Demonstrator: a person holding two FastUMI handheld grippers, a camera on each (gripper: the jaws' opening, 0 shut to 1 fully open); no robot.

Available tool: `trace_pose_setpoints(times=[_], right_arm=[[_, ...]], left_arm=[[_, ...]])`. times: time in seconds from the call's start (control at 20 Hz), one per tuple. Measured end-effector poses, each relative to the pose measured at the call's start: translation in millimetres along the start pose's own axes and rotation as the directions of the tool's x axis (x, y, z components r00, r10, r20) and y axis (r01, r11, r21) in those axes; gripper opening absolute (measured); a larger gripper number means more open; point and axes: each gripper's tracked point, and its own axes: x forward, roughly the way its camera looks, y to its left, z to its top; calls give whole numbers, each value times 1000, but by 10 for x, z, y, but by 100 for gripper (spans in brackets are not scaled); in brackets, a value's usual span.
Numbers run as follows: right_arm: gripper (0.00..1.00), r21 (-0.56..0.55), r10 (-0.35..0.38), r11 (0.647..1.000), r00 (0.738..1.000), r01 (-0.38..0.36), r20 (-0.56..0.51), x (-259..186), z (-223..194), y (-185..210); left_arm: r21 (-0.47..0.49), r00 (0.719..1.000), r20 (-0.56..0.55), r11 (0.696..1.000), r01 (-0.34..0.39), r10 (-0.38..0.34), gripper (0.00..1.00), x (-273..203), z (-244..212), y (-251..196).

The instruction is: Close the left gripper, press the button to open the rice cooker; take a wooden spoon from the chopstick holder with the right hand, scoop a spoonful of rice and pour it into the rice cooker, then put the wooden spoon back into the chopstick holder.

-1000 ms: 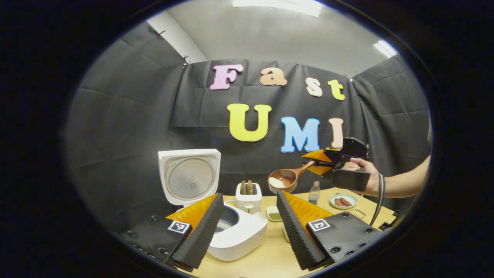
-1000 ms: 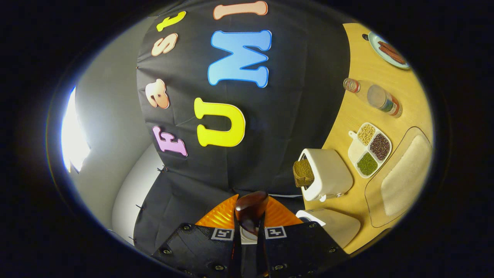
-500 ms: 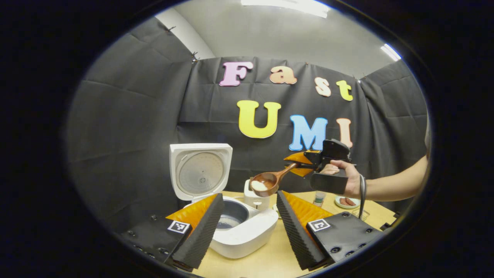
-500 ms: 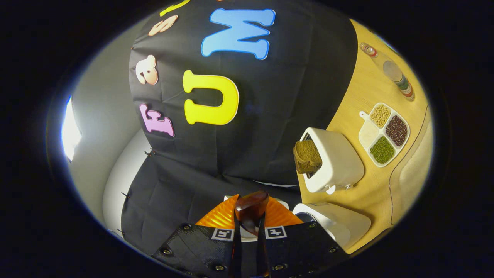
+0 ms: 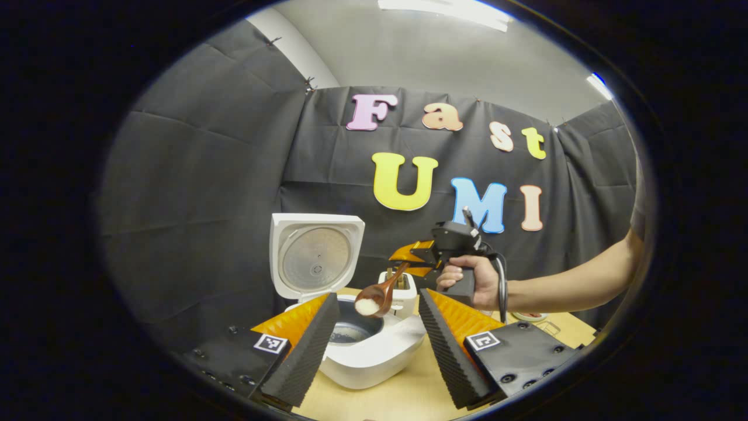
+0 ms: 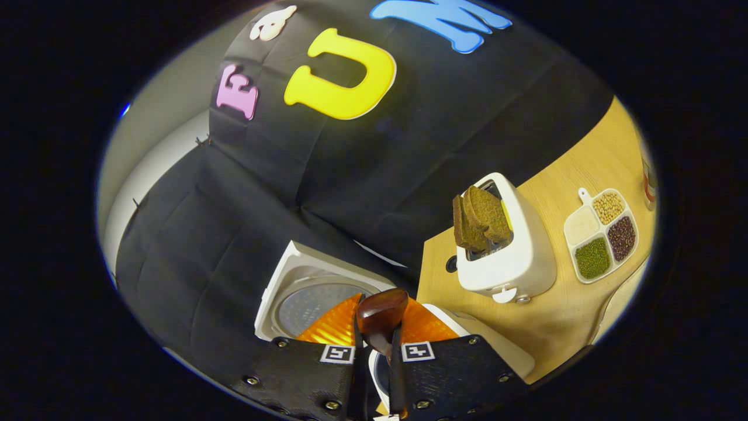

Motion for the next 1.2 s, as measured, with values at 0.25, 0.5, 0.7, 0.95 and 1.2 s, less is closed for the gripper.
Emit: trace_pose_setpoints(times=[0.25, 0.5, 0.7, 0.95, 1.2], right_arm=[[15, -283, -64, 958, 997, 52, -35, 225, -263, 124], [15, -581, -73, 814, 994, 9, -87, 338, -542, 383], [15, -808, -43, 583, 990, -83, -133, 309, -835, 702], [15, -886, 23, 429, 982, -178, -187, 103, -1006, 958], [15, -712, 72, 692, 992, -122, -100, -116, -477, 918]], left_arm=[[-18, 999, 0, 999, -42, 42, 95, -167, -15, 206], [-26, 999, -2, 998, -50, 50, 92, -269, -53, 238], [-18, 999, 9, 999, -48, 49, 96, -324, -46, 209], [0, 999, 10, 999, -45, 45, 98, -342, -32, 164], [-4, 999, 17, 999, -44, 44, 97, -373, 53, 148]])
